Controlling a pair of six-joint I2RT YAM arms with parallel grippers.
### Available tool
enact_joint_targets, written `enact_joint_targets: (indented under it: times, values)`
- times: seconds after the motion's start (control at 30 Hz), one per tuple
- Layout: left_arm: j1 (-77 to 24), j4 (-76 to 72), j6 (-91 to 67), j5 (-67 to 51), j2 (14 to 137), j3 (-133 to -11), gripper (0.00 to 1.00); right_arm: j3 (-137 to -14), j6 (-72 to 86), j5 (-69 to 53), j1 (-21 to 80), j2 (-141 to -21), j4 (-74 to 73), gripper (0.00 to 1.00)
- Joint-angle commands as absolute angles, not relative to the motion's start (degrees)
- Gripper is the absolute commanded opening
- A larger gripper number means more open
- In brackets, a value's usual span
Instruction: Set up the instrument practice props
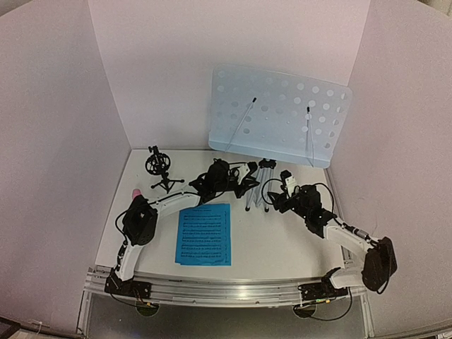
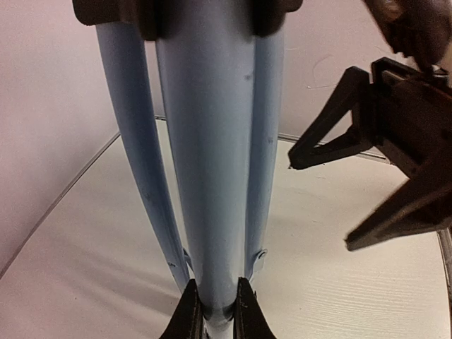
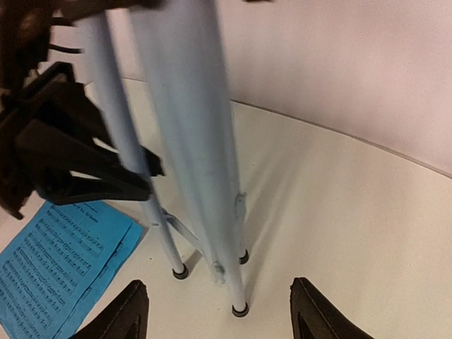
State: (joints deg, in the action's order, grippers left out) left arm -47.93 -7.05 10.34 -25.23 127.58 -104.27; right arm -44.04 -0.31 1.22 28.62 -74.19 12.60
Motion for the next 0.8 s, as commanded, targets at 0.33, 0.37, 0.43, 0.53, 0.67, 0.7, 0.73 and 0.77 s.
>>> enact_joint_targets:
  times: [0.33, 0.37, 0.43, 0.53, 0.67, 0.7, 0.73, 0.77]
  values:
    - [-47.3, -4.6, 11.8, -25.1, 130.5, -105.6, 0.0, -51.6, -2.8, -11.9, 21.3, -86.4, 18.7, 0.61]
    - [-47.3, -4.7, 11.7, -25.2, 130.5, -105.6, 0.0, -52.1, -3.0, -12.5, 21.1, -86.9, 18.7, 0.6]
    - [-47.2, -4.8, 11.6, -25.4, 130.5, -105.7, 0.0, -53.0, -3.8, -13.5, 20.8, -87.7, 18.7, 0.55]
    - [-47.2, -4.9, 11.6, -25.4, 130.6, -105.8, 0.0, -54.2, -4.6, -14.3, 20.6, -88.8, 18.7, 0.52]
    - [-47.1, -5.1, 11.4, -25.1, 130.6, -106.0, 0.0, -55.5, -4.3, -16.9, 20.5, -89.9, 18.7, 0.51]
    - [-47.1, -5.0, 11.4, -25.3, 130.6, -105.9, 0.0, -55.9, -4.2, -17.4, 20.5, -90.4, 18.7, 0.49]
    - [-47.0, -5.1, 11.4, -25.4, 130.6, -105.9, 0.0, -56.1, -4.0, -17.8, 20.5, -90.6, 18.7, 0.45]
    - [-47.0, -5.1, 11.4, -25.5, 130.6, -105.8, 0.0, -56.3, -4.0, -17.9, 20.5, -90.7, 18.7, 0.39]
